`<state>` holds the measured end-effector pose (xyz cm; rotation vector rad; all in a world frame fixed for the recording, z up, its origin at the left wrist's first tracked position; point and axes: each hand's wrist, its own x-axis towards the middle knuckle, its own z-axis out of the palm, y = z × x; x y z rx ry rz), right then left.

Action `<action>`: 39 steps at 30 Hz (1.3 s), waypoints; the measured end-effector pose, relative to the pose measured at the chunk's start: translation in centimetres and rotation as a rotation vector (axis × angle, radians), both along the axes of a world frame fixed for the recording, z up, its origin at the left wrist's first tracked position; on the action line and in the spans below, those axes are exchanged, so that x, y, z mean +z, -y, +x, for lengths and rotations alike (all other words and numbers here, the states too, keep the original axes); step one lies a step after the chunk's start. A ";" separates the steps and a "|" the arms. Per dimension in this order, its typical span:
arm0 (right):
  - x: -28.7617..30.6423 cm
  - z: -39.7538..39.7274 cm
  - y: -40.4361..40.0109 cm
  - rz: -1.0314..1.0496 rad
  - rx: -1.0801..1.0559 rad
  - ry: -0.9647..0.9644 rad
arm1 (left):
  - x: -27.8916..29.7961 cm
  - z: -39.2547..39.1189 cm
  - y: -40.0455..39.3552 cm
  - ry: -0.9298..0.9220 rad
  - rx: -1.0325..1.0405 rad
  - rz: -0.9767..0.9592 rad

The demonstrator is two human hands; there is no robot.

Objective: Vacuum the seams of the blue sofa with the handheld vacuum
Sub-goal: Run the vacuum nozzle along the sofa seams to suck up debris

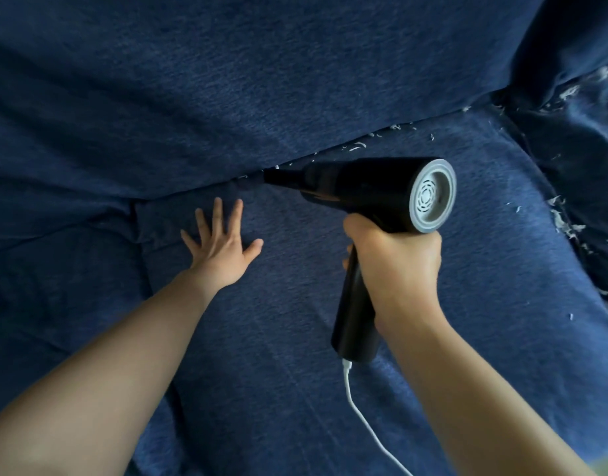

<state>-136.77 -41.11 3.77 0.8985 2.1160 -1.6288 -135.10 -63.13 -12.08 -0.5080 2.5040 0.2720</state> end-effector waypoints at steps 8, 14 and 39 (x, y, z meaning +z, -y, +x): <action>-1.1 -0.7 0.9 -0.112 0.020 0.055 | -0.8 -0.5 -1.7 0.115 0.026 -0.057; -2.4 -1.6 2.4 -0.176 0.006 0.095 | -0.8 -0.5 -2.0 0.139 0.015 -0.088; -2.2 -6.0 -4.0 -0.127 0.080 0.087 | -1.0 -1.9 -7.1 0.184 0.112 -0.110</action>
